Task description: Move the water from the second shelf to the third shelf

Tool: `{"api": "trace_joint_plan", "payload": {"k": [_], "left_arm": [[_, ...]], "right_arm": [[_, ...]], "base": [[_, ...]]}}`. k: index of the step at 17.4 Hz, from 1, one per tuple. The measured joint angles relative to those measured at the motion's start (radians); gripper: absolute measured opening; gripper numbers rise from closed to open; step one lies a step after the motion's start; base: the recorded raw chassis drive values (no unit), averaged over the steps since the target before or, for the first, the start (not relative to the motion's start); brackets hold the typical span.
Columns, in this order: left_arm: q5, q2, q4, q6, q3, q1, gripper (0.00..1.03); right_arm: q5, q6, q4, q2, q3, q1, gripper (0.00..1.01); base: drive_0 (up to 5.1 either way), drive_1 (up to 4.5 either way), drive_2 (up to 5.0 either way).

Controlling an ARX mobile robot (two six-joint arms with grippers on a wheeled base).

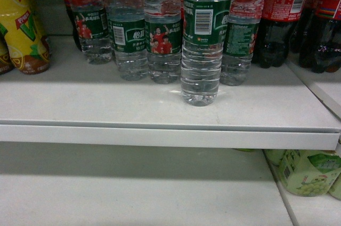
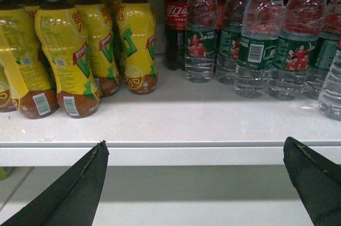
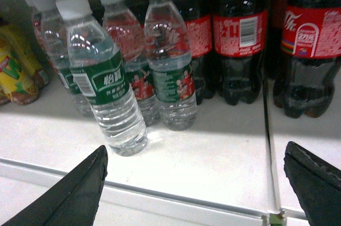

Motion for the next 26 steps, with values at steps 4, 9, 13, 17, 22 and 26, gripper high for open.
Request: {"api": "trace_joint_plan", "payload": {"k": [4,9,13,17,22,26], "left_arm": [[0.000,0.000,0.000,0.000,0.000,0.000,0.98],[0.000,0.000,0.000,0.000,0.000,0.000,0.98],[0.000,0.000,0.000,0.000,0.000,0.000,0.98],[0.000,0.000,0.000,0.000,0.000,0.000,0.98],[0.000,0.000,0.000,0.000,0.000,0.000,0.98],[0.000,0.000,0.000,0.000,0.000,0.000,0.98]], "right_arm": [[0.060,-0.023,0.092,0.157,-0.003,0.089,0.98],[0.081,-0.026,0.126,0.299,0.047,0.212,0.98],[0.005,-0.031,0.078,0.370,0.137,0.321,0.98],[0.181,-0.048,0.048,0.584,0.395,0.421,0.98],[0.203,-0.040,0.033,0.632,0.444,0.415,0.98],[0.211,-0.038,0.017,0.647,0.468,0.415,0.98]], "base": [[0.0,0.00,0.0],[0.0,0.00,0.0],[0.0,0.00,0.0],[0.0,0.00,0.0],[0.0,0.00,0.0],[0.0,0.00,0.0]]}}
